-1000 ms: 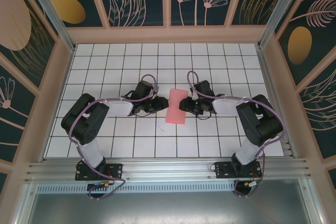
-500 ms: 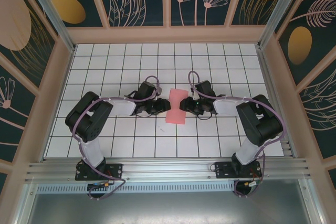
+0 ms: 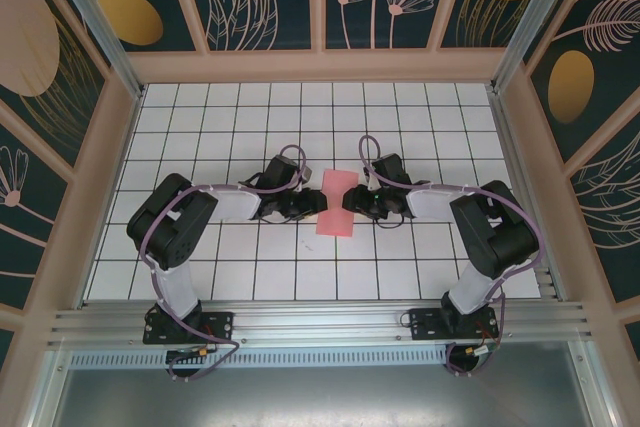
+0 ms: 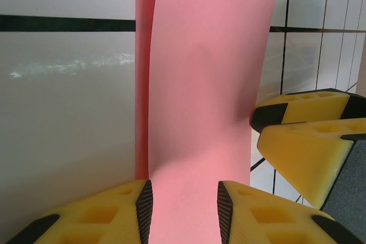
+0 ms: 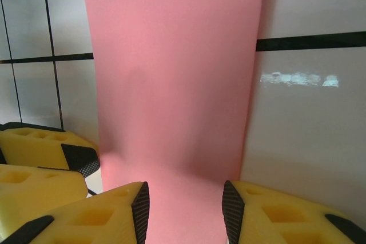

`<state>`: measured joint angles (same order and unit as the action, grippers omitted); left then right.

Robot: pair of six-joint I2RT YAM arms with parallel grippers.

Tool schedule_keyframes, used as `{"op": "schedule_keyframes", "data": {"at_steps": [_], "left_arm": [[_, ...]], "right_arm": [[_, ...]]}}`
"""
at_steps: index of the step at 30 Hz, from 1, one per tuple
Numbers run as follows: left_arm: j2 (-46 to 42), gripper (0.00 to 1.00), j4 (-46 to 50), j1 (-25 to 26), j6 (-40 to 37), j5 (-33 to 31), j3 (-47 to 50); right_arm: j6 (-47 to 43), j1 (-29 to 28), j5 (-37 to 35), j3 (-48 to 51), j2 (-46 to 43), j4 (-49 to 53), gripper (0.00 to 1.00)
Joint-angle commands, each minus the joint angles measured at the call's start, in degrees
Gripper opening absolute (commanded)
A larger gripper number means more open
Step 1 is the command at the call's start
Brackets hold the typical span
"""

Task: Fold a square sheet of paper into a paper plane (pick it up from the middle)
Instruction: Fold the triangle a second time at the center of the table.

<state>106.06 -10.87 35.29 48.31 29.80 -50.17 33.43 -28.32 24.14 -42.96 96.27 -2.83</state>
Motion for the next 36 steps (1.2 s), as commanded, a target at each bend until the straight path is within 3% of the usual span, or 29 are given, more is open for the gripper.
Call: {"op": "schedule_keyframes", "data": {"at_steps": [1, 11, 36], "left_arm": [[-0.9, 0.39, -0.8, 0.4, 0.3, 0.0, -0.3], [-4.3, 0.48, 1.8, 0.4, 0.1, -7.9, 0.6], [0.8, 0.42, 4.4, 1.0, -1.4, -1.3, -2.3]], "right_arm": [[0.2, 0.3, -1.2, 1.8, 1.1, 1.0, 0.42], [0.0, 0.6, -2.4, 1.9, 1.1, 1.9, 0.4], [0.5, 0.9, -1.9, 3.4, 1.2, 0.3, 0.39]]}}
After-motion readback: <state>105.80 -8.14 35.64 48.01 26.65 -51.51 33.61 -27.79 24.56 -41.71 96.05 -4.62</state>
